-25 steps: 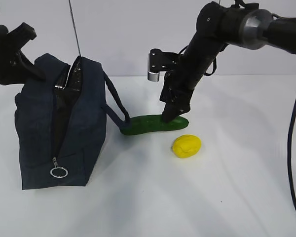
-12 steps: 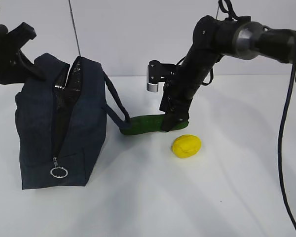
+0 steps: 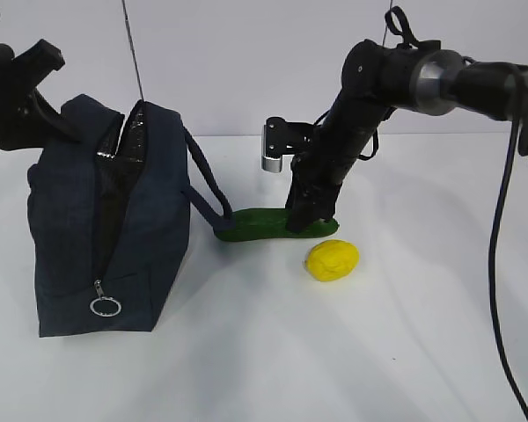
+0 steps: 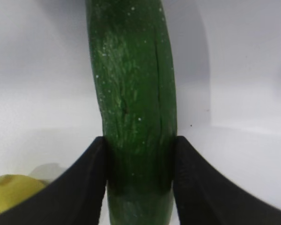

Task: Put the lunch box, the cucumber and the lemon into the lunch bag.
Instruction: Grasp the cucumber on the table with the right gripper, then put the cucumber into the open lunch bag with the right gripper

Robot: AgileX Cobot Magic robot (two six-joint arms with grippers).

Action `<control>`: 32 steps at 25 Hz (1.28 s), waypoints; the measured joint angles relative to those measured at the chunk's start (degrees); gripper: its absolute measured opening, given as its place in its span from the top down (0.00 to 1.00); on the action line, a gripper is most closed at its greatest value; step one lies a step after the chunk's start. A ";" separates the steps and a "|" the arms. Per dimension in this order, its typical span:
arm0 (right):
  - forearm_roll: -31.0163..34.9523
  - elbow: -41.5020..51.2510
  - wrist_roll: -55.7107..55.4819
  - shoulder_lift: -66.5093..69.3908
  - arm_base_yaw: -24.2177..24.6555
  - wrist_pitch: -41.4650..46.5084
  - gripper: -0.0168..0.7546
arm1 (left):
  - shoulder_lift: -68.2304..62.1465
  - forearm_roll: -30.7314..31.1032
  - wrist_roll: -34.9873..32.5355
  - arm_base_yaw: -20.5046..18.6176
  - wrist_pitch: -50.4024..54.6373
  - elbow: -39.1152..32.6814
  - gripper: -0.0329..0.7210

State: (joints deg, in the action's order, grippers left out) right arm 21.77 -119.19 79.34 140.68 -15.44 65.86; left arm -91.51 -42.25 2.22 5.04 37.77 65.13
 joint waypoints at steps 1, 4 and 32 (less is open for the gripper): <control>0.00 0.00 0.05 0.00 0.00 0.00 0.57 | 0.00 0.00 0.00 0.00 -0.03 0.00 0.96; 0.00 0.00 0.05 0.00 0.00 0.11 0.58 | 0.00 0.00 0.00 0.00 -0.03 0.00 0.96; 0.58 -4.97 0.47 -1.47 3.68 3.98 0.58 | 0.00 0.00 0.00 0.00 -0.16 0.00 0.96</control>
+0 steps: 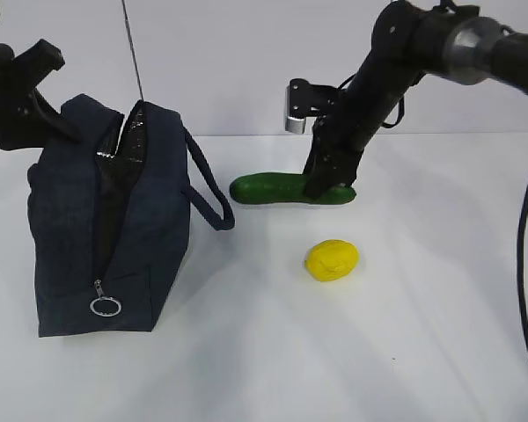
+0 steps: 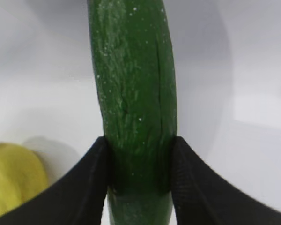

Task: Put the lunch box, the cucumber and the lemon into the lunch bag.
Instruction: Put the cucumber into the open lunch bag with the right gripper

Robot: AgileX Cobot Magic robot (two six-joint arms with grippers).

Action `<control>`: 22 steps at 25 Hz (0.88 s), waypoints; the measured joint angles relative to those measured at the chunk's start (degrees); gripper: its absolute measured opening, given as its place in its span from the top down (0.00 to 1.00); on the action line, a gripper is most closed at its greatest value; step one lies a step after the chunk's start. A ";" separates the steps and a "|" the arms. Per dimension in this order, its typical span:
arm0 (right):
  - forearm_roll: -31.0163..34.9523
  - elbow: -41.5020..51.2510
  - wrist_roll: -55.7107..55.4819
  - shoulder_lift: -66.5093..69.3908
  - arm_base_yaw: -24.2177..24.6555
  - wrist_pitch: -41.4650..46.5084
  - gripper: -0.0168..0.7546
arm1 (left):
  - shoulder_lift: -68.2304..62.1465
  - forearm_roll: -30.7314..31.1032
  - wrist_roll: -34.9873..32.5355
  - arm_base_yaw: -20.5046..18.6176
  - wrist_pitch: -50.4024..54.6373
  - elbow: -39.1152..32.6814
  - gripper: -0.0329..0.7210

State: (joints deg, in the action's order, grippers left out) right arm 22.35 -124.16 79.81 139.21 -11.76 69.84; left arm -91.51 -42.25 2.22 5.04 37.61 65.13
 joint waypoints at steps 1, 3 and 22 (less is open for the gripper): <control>0.36 0.00 0.00 -0.76 0.71 0.00 0.58 | 0.00 0.00 0.00 0.00 -0.10 0.00 0.96; 1.50 0.00 0.00 -2.40 1.83 0.11 0.58 | 0.00 0.00 -0.04 0.00 -0.10 0.00 0.96; 4.17 0.00 -44.30 -19.70 3.73 1.24 0.58 | 0.00 0.12 -0.13 0.00 -1.05 0.00 0.96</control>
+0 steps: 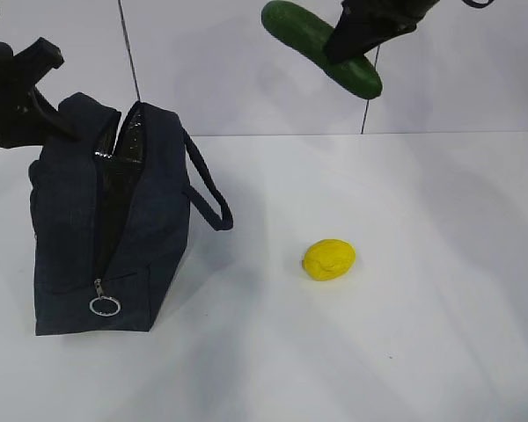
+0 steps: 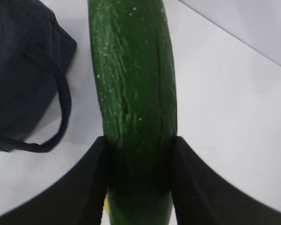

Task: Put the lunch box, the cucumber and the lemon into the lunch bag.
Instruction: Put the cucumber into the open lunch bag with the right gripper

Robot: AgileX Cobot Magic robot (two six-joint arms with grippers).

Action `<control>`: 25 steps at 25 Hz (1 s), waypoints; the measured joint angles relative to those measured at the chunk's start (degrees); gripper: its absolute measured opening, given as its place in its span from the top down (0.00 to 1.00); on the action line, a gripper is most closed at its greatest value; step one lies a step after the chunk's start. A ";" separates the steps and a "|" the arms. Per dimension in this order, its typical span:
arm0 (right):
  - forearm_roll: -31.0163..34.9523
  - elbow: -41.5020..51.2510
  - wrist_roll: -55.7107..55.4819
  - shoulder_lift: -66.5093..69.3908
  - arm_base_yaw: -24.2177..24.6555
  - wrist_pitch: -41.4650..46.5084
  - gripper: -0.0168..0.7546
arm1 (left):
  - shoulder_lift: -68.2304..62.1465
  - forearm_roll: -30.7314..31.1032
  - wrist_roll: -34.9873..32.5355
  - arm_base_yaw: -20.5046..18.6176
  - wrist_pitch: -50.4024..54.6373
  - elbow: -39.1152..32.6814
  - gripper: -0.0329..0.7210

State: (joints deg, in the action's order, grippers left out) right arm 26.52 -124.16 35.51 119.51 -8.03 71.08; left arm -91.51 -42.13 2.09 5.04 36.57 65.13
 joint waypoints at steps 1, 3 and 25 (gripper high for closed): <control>0.81 0.00 -3.41 -0.51 0.00 0.13 0.58 | 0.00 0.00 0.00 0.00 -0.09 0.00 0.96; 3.13 0.00 -9.25 -1.24 0.00 0.36 0.58 | 0.00 0.00 0.00 0.00 -0.21 0.00 0.96; -1.83 0.00 -52.23 -1.73 -17.24 0.36 0.58 | -0.12 -3.04 0.00 0.00 -3.41 0.00 0.96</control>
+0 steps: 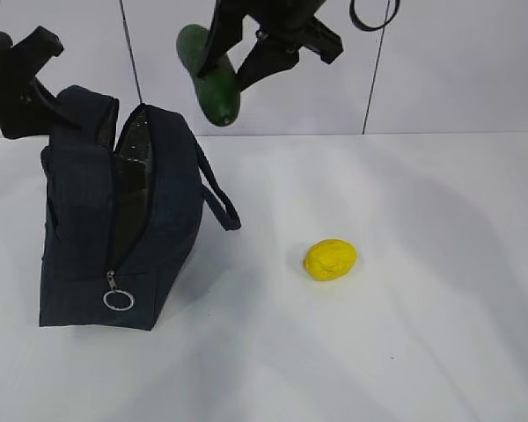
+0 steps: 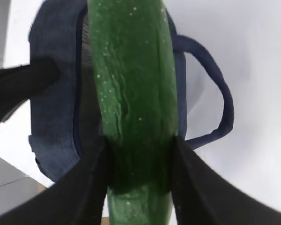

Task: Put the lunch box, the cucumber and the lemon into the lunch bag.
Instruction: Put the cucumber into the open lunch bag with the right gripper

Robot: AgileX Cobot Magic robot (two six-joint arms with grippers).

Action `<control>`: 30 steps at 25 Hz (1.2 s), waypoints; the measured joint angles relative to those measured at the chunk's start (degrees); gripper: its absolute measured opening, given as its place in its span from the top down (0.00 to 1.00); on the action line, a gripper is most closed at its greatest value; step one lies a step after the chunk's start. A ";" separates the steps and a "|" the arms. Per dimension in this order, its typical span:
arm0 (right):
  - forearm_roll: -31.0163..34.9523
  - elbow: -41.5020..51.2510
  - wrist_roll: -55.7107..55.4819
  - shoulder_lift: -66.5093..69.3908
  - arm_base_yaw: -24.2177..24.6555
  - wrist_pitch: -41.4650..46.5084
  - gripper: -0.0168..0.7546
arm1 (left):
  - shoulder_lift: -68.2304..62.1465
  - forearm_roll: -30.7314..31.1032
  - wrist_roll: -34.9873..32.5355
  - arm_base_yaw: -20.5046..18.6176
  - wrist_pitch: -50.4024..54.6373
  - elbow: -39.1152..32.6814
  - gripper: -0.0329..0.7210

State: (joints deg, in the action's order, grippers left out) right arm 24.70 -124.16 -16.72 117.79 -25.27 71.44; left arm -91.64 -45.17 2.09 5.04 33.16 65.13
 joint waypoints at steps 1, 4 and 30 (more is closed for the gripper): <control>-2.13 0.00 -1.09 0.00 -1.09 0.00 0.58 | 0.00 -0.55 -0.03 0.00 0.00 0.00 0.96; -4.31 0.00 -3.11 0.00 -4.00 0.13 0.58 | 0.00 -2.33 -0.25 0.00 0.00 0.00 0.96; -5.02 0.00 -4.97 9.43 -9.42 -7.02 0.58 | 0.00 -10.47 -7.36 0.00 0.42 0.00 0.96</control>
State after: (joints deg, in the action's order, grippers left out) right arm 19.68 -124.16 -21.69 127.22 -34.69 64.42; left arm -91.64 -55.64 -5.26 5.04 33.58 65.13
